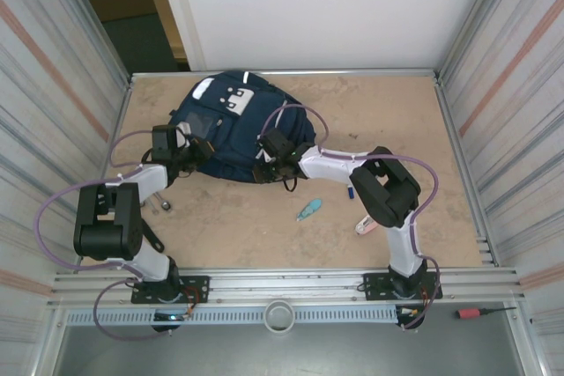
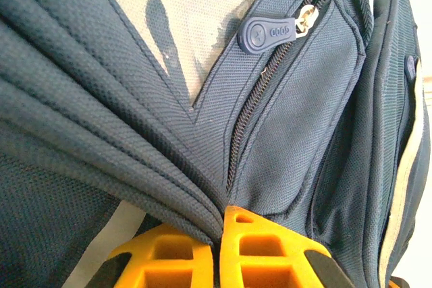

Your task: Pack the student bag

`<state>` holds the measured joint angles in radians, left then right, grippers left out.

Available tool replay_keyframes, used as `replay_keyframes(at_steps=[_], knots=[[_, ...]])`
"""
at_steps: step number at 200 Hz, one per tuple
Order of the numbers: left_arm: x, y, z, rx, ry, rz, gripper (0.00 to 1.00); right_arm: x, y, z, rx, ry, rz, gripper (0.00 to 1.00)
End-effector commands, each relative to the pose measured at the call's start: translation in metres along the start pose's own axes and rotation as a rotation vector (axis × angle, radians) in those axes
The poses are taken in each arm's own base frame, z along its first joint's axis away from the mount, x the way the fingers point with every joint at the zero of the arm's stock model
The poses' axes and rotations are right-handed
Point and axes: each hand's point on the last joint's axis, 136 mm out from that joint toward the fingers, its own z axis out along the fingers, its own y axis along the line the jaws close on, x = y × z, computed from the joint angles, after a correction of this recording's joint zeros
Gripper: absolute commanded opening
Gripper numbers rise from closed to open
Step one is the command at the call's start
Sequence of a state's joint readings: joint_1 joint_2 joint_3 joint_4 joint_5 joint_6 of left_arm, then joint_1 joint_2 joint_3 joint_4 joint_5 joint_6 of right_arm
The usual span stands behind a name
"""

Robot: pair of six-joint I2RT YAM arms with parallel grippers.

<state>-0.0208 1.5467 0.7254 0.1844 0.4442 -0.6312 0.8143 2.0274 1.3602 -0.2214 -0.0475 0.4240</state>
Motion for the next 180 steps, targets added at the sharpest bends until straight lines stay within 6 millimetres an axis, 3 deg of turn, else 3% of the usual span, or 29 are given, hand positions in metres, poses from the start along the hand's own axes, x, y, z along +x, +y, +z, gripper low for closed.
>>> replay_keyframes(at_steps=[1, 35, 77, 151, 180], knots=[[-0.003, -0.013, -0.001, 0.038, -0.002, 0.050, 0.00, 0.003, -0.015, 0.015, 0.010, 0.039, 0.124, 0.41], [-0.003, -0.014, 0.000, 0.042, -0.001, 0.050, 0.00, 0.009, -0.010, 0.023, 0.031, 0.065, 0.168, 0.40], [-0.002, -0.016, 0.001, 0.048, 0.002, 0.053, 0.00, 0.014, -0.003, 0.032, 0.048, 0.064, 0.162, 0.26], [0.000, -0.017, 0.001, 0.052, 0.006, 0.054, 0.00, -0.009, 0.005, 0.036, -0.012, -0.051, 0.147, 0.29], [0.001, -0.017, 0.003, 0.054, 0.011, 0.053, 0.00, -0.025, 0.008, 0.024, -0.067, -0.116, 0.165, 0.12]])
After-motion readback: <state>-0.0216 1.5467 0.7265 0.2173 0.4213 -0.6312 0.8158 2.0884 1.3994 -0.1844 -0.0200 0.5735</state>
